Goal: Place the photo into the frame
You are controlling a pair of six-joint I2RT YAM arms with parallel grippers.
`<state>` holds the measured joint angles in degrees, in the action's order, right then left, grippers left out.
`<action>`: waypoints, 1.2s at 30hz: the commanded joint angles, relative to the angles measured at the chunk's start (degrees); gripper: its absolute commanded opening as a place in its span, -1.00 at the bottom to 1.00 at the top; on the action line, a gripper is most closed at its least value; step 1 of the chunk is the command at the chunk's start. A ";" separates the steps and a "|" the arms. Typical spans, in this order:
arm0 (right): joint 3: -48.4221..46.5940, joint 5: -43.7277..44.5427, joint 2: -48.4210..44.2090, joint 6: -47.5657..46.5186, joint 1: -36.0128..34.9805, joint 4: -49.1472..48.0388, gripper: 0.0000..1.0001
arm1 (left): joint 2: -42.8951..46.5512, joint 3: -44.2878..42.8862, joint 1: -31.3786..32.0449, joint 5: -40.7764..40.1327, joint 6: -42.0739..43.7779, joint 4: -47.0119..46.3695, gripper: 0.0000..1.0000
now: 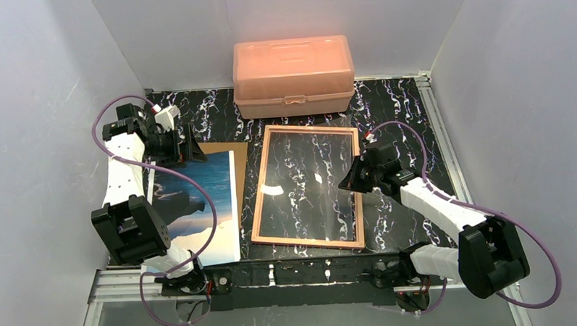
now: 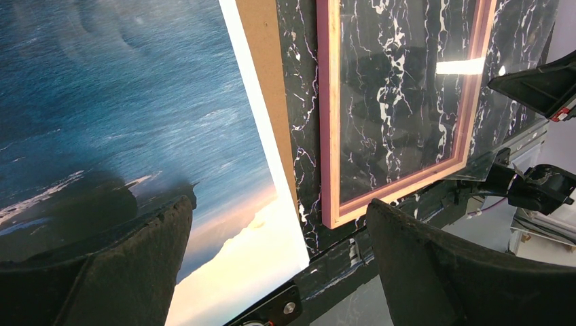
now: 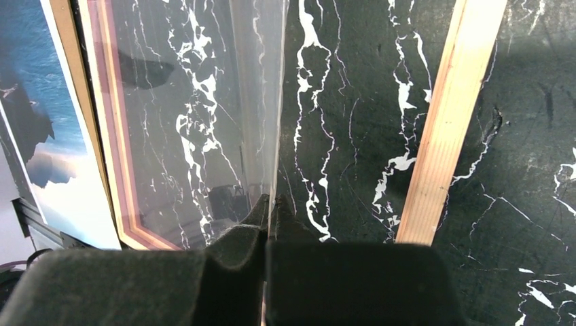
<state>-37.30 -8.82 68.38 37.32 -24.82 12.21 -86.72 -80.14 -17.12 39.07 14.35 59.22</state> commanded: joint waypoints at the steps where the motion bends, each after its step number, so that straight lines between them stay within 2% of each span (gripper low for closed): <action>1: 1.27 4.53 -1.01 0.74 0.39 -0.85 -0.97 | 0.07 -0.30 0.07 1.78 0.15 1.51 0.96; 14: 2.19 4.76 -1.55 -0.13 0.42 -2.98 -0.97 | -0.21 -0.29 0.08 2.11 0.15 1.51 0.97; 27: -1.49 -3.02 -1.16 -7.08 0.63 -5.58 -0.97 | -0.38 1.30 0.27 2.50 0.60 0.81 0.96; 31: -3.53 -4.57 0.43 -8.92 0.98 -4.38 -0.97 | -0.27 2.76 2.40 1.17 0.89 -0.20 0.93; 36: -4.81 -7.05 2.80 -9.71 1.52 -4.40 -0.97 | -1.62 4.88 8.27 -1.38 0.48 -2.08 0.91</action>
<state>-39.07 -13.89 69.73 30.35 -23.79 9.23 -87.00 -76.97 -13.28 38.83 14.39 57.89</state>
